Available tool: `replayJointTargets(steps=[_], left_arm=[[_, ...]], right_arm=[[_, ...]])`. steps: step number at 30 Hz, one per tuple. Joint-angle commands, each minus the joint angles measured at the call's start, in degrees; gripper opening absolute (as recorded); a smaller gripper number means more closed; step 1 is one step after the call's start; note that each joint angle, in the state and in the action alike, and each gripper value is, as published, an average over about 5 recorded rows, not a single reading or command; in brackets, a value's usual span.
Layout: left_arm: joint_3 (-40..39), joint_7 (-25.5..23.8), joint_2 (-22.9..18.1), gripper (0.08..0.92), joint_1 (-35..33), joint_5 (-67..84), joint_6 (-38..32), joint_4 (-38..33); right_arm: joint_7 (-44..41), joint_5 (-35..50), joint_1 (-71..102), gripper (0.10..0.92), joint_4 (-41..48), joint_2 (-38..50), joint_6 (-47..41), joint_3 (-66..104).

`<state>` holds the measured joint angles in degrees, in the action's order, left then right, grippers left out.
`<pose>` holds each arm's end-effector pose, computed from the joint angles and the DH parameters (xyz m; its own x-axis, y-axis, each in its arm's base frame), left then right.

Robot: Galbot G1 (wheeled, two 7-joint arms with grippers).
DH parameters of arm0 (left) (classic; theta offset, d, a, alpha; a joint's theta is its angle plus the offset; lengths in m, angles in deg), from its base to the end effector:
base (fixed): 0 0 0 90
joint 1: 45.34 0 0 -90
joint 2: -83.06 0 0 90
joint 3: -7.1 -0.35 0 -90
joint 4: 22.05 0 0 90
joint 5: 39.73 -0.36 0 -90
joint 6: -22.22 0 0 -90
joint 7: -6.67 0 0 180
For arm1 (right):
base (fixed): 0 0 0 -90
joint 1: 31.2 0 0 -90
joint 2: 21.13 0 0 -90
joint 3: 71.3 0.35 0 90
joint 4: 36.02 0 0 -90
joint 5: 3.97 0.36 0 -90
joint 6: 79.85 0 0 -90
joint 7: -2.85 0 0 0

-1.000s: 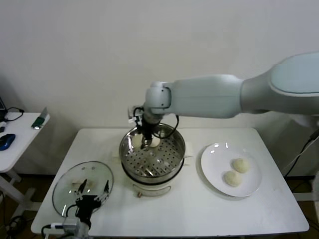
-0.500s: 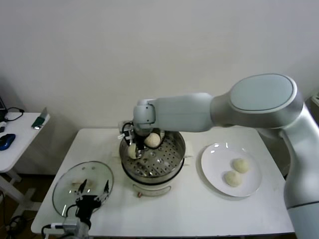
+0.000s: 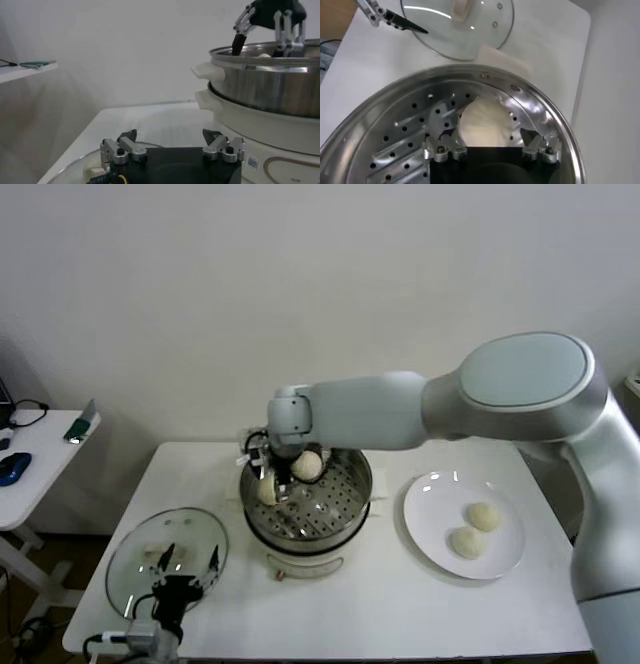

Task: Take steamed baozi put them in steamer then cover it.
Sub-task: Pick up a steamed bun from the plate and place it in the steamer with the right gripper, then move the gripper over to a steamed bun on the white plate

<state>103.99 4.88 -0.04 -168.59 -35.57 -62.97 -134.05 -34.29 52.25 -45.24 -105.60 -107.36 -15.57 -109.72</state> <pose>0.1627 0.0656 -0.3563 -0.9629 -0.0411 0.2668 -0.0186 0.9961 0.0865 0.5281 0.2325 -0.0840 -0.2123 -0.2267 0.9505 -0.9288 -0.2556 -0.2684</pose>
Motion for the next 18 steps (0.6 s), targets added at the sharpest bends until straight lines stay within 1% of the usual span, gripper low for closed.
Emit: replayJointTargets(steps=[1,7,9,14,18], left_arm=[[-0.06,-0.09,-0.03,0.823,0.10,-0.01,0.32,-0.28],[-0.12,-0.12,0.07,0.823,0.57,0.24,0.95,-0.15],[-0.12,-0.11,0.08,0.823,0.71,0.38,1.12,-0.14],[-0.13,-0.12,0.09,0.823,0.87,0.52,1.17,-0.23],[0.16,-0.12,-0.05,0.823,0.82,0.49,1.01,-0.29]], right_arm=[[-4.78,1.29,-10.78,0.823,-10.63,15.20,1.92,-2.76],[-7.30,4.02,-19.18,0.823,-15.92,29.99,2.88,-6.98],[-7.62,3.68,-20.88,0.823,-17.14,33.93,3.55,-8.66],[-9.93,-3.86,-21.83,0.823,-18.98,41.00,7.12,-14.94],[-7.16,-8.28,-18.58,0.796,-20.01,45.39,7.27,-17.42]])
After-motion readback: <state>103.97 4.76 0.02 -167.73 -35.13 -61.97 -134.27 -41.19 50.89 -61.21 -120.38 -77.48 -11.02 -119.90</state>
